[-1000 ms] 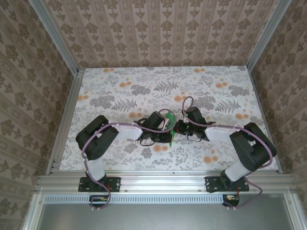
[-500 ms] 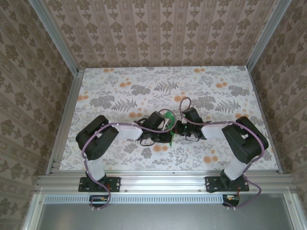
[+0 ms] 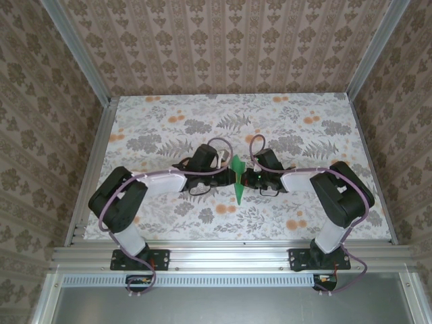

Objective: Fold a paper plane with a square sheet of paper (pick it up from the middle)
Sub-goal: Fold the wing for the fifth time at the center of the table.

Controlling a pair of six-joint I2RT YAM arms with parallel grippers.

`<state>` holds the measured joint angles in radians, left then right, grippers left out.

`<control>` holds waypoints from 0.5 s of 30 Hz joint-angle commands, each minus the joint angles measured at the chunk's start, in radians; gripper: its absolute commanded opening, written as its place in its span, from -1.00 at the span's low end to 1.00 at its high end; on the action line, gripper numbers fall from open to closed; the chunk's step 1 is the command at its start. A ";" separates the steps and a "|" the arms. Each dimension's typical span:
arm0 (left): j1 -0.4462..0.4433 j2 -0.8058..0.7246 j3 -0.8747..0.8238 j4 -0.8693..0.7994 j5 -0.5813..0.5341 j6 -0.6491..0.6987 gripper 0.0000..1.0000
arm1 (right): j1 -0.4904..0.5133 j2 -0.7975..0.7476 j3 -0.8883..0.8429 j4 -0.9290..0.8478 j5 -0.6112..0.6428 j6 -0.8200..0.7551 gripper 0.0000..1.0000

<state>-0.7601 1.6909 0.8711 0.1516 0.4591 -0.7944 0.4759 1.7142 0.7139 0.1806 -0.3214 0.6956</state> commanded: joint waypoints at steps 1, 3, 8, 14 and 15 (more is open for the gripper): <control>0.029 0.040 0.056 0.012 -0.007 -0.047 -0.66 | -0.004 0.042 -0.010 -0.125 0.039 -0.042 -1.00; 0.038 0.081 0.085 0.019 0.001 -0.055 -0.68 | -0.005 0.042 -0.010 -0.122 0.038 -0.042 -1.00; 0.038 0.172 0.147 0.027 0.013 -0.066 -0.70 | -0.005 0.045 -0.005 -0.113 0.028 -0.039 -1.00; 0.039 0.243 0.193 -0.016 -0.010 -0.062 -0.71 | -0.005 0.048 -0.004 -0.111 0.024 -0.039 -1.00; 0.040 0.252 0.199 -0.021 -0.012 -0.061 -0.71 | -0.005 0.050 -0.004 -0.110 0.023 -0.039 -1.00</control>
<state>-0.7246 1.9179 1.0328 0.1585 0.4557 -0.8459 0.4759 1.7172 0.7193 0.1757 -0.3241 0.6788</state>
